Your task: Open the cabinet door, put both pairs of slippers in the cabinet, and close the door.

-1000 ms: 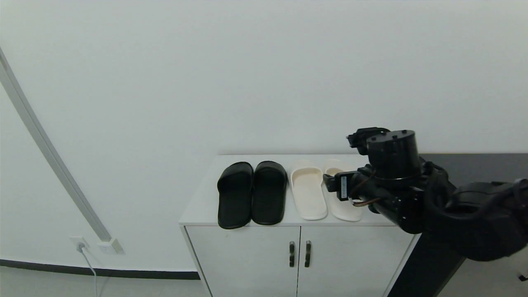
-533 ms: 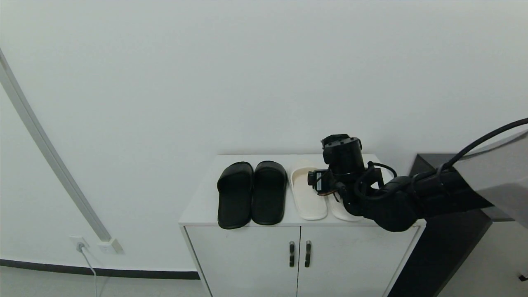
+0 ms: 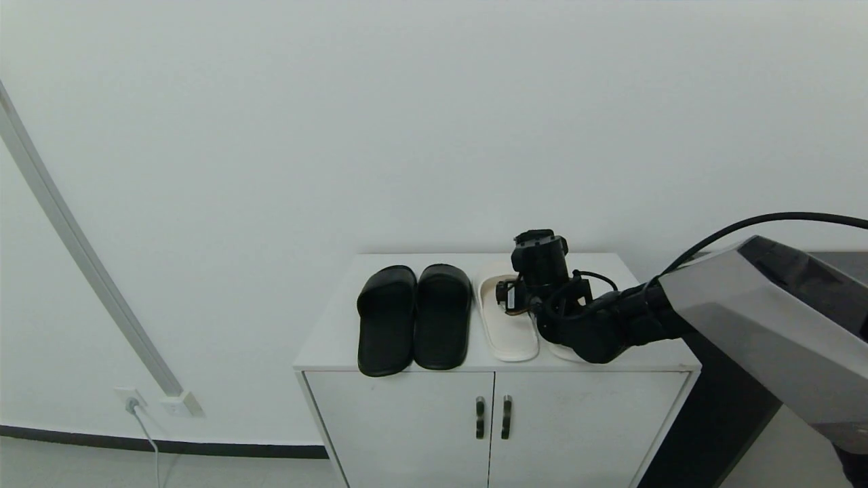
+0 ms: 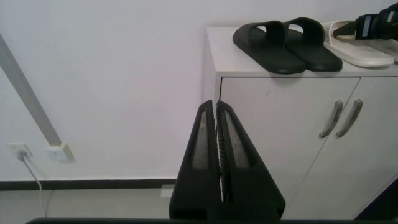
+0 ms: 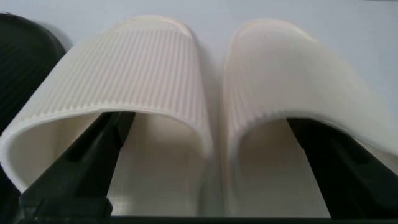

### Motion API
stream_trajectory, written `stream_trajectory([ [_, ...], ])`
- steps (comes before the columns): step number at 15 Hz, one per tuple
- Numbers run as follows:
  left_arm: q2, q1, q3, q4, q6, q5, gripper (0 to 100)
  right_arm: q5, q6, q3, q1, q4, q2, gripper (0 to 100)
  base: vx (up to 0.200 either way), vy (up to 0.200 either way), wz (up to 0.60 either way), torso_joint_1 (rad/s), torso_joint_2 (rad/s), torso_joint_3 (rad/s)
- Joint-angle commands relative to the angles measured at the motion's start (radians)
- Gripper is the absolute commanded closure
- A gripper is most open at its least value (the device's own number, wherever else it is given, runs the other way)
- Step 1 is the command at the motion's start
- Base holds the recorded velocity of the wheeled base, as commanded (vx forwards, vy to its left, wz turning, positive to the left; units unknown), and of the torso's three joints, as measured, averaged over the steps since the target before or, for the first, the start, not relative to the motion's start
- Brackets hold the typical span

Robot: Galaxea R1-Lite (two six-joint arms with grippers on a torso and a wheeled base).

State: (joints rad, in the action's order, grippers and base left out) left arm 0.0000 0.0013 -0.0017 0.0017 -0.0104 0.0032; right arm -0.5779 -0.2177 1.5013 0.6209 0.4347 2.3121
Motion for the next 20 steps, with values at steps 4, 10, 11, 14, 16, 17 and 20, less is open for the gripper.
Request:
stream_trajectory([
  [4,0.0,0.0,0.0,0.0,0.001,0.0,100,0.052,0.012,0.051,-0.012,0.001,0.033,100,0.0,0.0,0.0,0.0,0.0,0.0],
  [10,0.0,0.0,0.0,0.0,0.001,0.0,100,0.052,0.02,0.051,-0.013,0.003,0.027,100,0.0,0.0,0.0,0.0,0.0,0.0],
  [11,0.0,0.0,0.0,0.0,0.0,0.0,100,0.052,0.018,0.045,-0.015,0.003,0.009,100,0.0,0.0,0.0,0.0,0.0,0.0],
  [14,0.0,0.0,0.0,0.0,0.0,0.0,100,0.078,0.02,-0.059,-0.01,-0.002,-0.134,100,0.0,0.0,0.0,0.0,0.0,0.0],
  [16,0.0,0.0,0.0,0.0,-0.002,0.001,100,0.138,0.031,-0.202,0.0,0.001,-0.267,100,0.0,0.0,0.0,0.0,0.0,0.0],
  [17,0.0,0.0,0.0,0.0,0.0,0.001,100,0.181,0.034,-0.297,0.019,0.007,-0.355,100,0.0,0.0,0.0,0.0,0.0,0.0],
  [20,0.002,0.0,0.0,0.0,0.001,0.001,100,0.289,0.113,-0.596,0.097,0.061,-0.623,100,0.0,0.0,0.0,0.0,0.0,0.0],
])
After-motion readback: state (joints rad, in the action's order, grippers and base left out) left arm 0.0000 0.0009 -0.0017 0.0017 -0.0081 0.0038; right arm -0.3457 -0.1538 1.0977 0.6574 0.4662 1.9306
